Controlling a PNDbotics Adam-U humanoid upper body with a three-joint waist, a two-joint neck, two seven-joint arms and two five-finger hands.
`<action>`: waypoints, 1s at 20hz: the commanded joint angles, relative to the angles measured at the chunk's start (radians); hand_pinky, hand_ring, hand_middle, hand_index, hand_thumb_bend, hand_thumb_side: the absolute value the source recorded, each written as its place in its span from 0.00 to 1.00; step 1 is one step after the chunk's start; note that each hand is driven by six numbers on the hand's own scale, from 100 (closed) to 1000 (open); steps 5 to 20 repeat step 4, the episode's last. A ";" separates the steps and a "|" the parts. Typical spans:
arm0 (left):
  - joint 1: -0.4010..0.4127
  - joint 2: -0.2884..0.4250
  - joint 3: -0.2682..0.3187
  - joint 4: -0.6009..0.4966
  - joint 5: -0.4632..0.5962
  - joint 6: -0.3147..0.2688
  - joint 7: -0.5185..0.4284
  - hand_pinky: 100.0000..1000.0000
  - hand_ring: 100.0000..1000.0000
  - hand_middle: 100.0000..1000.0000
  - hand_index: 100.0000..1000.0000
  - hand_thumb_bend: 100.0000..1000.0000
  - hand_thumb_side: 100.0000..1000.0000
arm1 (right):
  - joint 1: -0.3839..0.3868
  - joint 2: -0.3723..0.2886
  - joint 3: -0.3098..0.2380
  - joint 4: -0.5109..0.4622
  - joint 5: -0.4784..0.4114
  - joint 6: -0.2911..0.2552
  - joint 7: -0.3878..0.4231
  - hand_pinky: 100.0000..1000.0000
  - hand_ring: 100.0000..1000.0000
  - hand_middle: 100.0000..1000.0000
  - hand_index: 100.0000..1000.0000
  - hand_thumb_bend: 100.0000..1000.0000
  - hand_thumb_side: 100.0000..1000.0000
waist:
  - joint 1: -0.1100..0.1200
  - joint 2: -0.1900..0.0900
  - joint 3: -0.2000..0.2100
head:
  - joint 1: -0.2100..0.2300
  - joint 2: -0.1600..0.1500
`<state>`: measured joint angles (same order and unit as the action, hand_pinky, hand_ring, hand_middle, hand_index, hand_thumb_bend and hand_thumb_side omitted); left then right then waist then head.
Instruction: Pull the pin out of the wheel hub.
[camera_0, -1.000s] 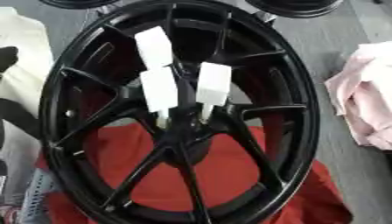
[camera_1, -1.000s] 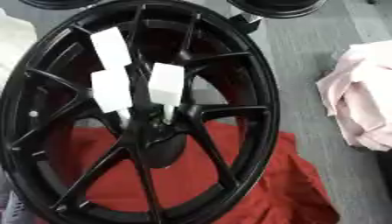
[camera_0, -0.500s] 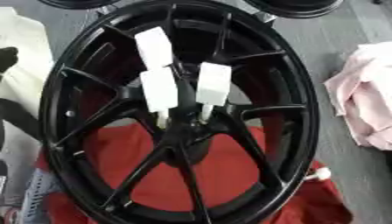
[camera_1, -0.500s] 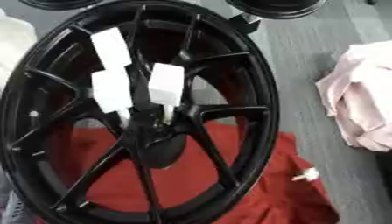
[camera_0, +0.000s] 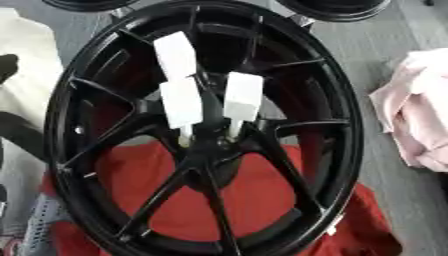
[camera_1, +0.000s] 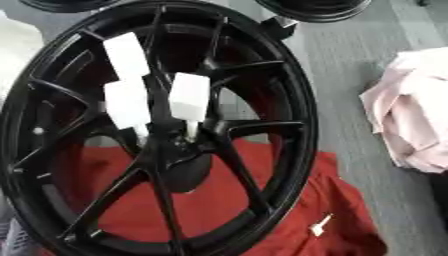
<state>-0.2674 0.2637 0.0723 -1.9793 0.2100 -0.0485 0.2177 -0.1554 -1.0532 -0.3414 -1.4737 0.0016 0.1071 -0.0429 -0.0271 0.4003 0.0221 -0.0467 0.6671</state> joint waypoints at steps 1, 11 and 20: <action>-0.013 0.006 0.004 -0.021 0.004 -0.003 -0.003 0.82 0.68 0.71 0.89 0.04 0.84 | -0.022 -0.030 0.016 -0.137 -0.044 0.014 -0.044 0.78 0.70 0.59 0.62 0.00 0.36 | 0.000 -0.026 0.003 | -0.004 -0.002; -0.018 0.005 0.002 -0.021 0.005 -0.004 -0.005 0.82 0.68 0.71 0.89 0.04 0.84 | -0.045 -0.009 0.052 -0.276 -0.088 0.057 -0.128 0.77 0.68 0.57 0.60 0.00 0.40 | 0.004 -0.025 0.011 | -0.007 -0.006; -0.018 0.005 0.002 -0.021 0.005 -0.004 -0.005 0.82 0.68 0.71 0.89 0.04 0.84 | -0.045 -0.009 0.052 -0.276 -0.088 0.057 -0.128 0.77 0.68 0.57 0.60 0.00 0.40 | 0.004 -0.025 0.011 | -0.007 -0.006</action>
